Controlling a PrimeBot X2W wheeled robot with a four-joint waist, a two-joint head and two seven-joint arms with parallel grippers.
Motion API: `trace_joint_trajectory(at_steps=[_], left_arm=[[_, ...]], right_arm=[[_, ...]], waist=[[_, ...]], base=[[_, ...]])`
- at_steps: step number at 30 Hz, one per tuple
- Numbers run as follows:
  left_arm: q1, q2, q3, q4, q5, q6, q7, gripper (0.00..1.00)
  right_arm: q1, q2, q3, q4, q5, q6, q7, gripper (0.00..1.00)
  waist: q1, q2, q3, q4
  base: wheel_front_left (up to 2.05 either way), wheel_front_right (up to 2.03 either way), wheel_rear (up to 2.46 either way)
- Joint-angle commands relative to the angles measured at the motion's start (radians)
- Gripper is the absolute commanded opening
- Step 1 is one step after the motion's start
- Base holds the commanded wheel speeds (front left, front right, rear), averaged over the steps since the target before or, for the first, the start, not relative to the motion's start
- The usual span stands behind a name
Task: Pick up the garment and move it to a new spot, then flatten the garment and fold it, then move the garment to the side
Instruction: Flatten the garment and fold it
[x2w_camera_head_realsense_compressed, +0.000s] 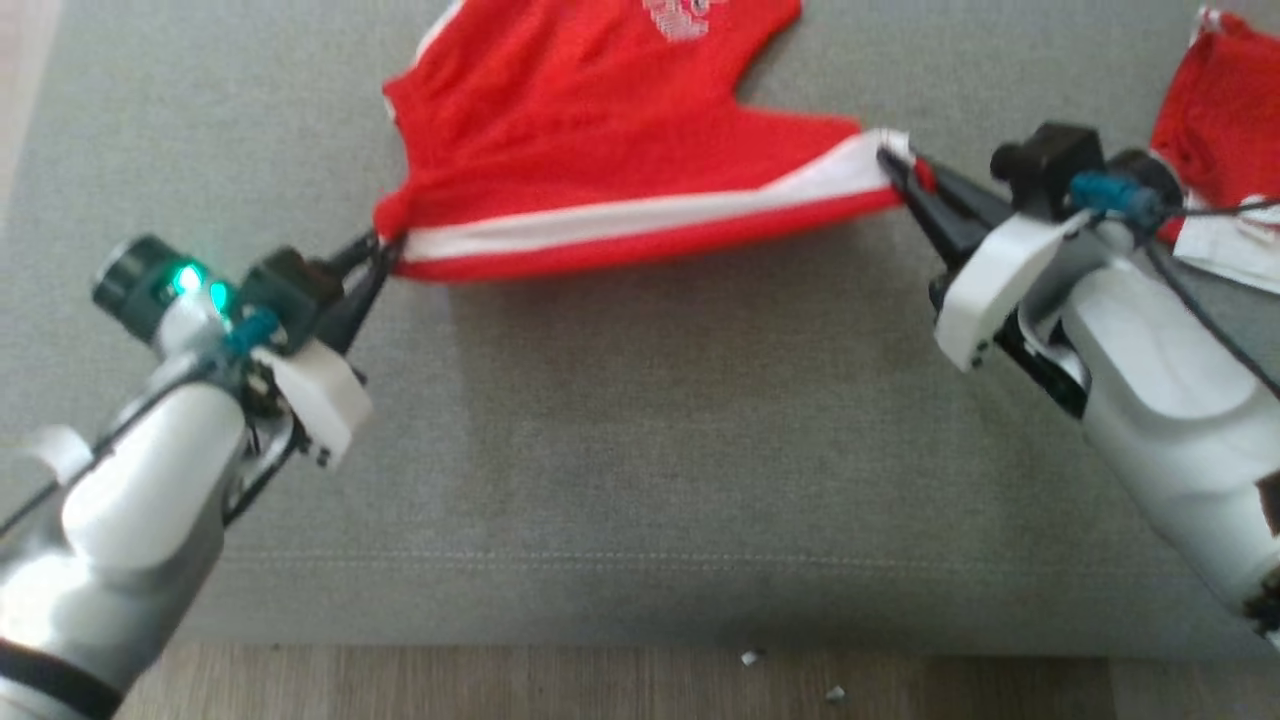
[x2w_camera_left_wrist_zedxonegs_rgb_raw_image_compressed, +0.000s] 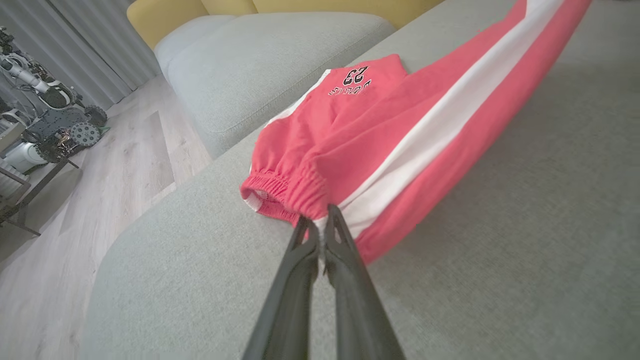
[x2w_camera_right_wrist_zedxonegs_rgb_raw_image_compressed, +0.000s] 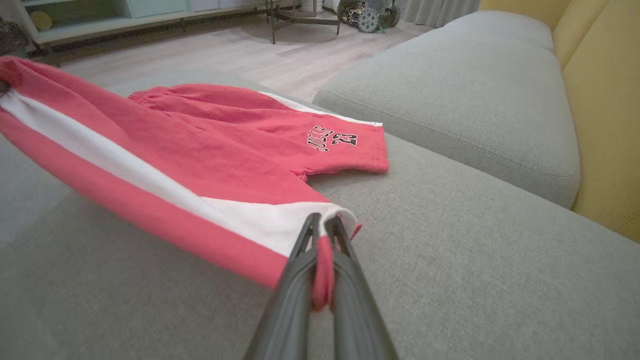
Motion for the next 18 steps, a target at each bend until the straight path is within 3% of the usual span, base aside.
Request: trace_joint_trajectory(at_steps=[1,9,18], left_arm=[[-0.020,0.054,0.037,-0.028,0.006,0.011,-0.012,0.00],[0.061,0.062,-0.013,-0.054,0.016,0.004,-0.010,0.00],[0.147,0.084,-0.059,-0.097,0.008,0.000,0.003,0.00]], right_arm=[[0.026,-0.025,0.023,-0.025,0.017,0.003,0.003,0.00],[0.082,-0.128,0.179,-0.066,0.143,0.003,0.151,0.00],[0.121,-0.284,0.273,-0.236,0.236,0.003,0.311,0.00]], waist=[[0.0001,0.0000,-0.022,0.007],[0.0001,0.0000,-0.081,0.020],[0.0001,0.0000,-0.135,0.012]], base=[[0.00,0.00,0.00],[0.00,0.00,0.00],[0.00,0.00,0.00]])
